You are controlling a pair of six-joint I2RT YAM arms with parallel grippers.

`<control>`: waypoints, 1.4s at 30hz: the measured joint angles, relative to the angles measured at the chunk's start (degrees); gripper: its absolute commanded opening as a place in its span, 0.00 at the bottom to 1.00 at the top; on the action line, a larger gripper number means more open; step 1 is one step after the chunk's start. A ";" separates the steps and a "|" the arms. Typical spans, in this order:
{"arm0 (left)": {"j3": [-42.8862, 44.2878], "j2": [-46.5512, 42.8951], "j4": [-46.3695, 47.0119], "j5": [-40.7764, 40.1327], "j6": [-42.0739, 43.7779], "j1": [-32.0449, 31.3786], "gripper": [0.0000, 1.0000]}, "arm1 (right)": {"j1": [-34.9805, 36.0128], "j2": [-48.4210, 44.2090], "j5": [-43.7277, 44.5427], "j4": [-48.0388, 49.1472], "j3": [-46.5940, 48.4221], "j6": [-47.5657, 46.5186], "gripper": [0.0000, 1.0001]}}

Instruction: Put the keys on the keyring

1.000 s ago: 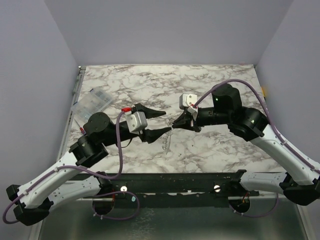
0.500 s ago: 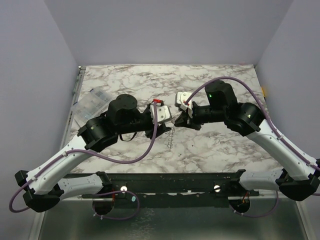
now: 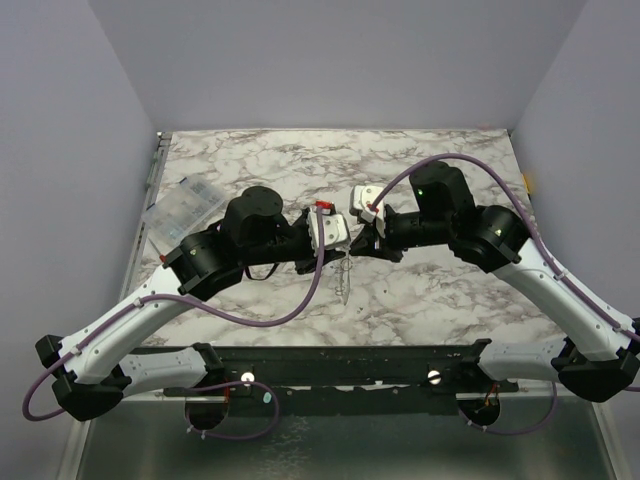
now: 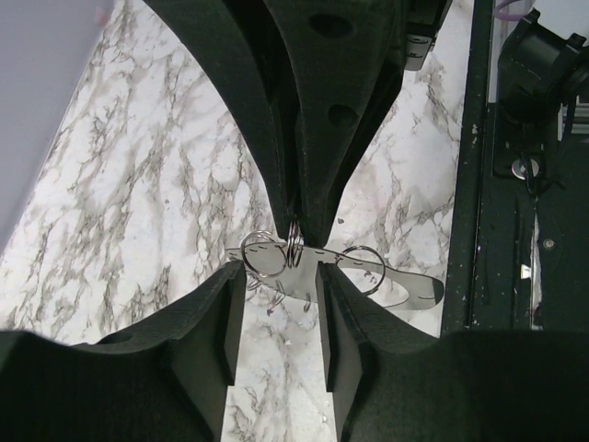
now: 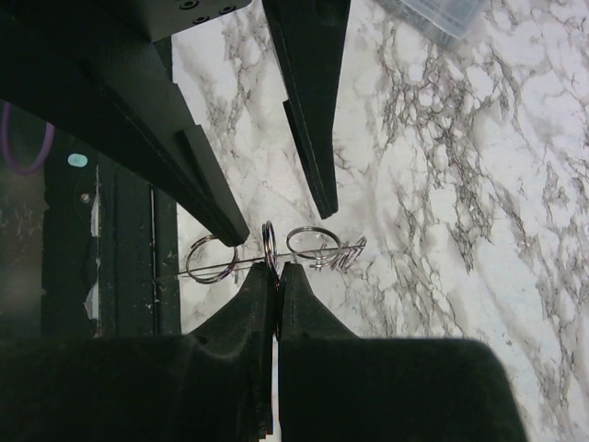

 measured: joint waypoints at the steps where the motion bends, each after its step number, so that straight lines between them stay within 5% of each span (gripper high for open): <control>1: 0.00 0.00 0.28 0.00 0.02 0.02 0.37 | 0.00 0.00 -0.04 0.00 0.00 0.00 0.01; 10: -1.55 -0.48 4.26 0.46 0.02 0.00 0.26 | 0.00 0.02 -0.59 0.00 0.00 0.00 0.01; 14: -2.05 -0.46 5.01 1.22 0.02 0.00 0.03 | 0.00 0.00 -0.61 0.00 0.00 0.00 0.01; 17: -2.60 -0.48 5.31 2.10 0.04 0.00 0.00 | -0.07 -0.02 -0.57 0.02 0.00 -0.02 0.01; 18: -2.80 -0.52 5.46 2.34 -0.02 0.00 0.00 | -0.07 -0.11 -0.55 -0.09 0.00 -0.02 0.05; 21: -3.74 -0.90 6.91 2.62 -0.20 0.00 0.00 | -0.07 -0.59 -0.02 0.22 -0.39 0.26 0.40; 24: -5.60 -1.81 9.22 2.36 -0.61 0.00 0.00 | 0.07 -2.69 0.24 1.99 -2.47 0.98 0.58; 33: -9.22 -6.16 13.46 0.98 -2.51 0.02 0.00 | 0.07 -11.50 0.55 7.02 -9.18 3.63 0.57; 42: -10.51 -7.76 16.26 0.96 -4.13 0.02 0.00 | 0.07 -10.64 0.35 12.79 -12.04 4.90 0.57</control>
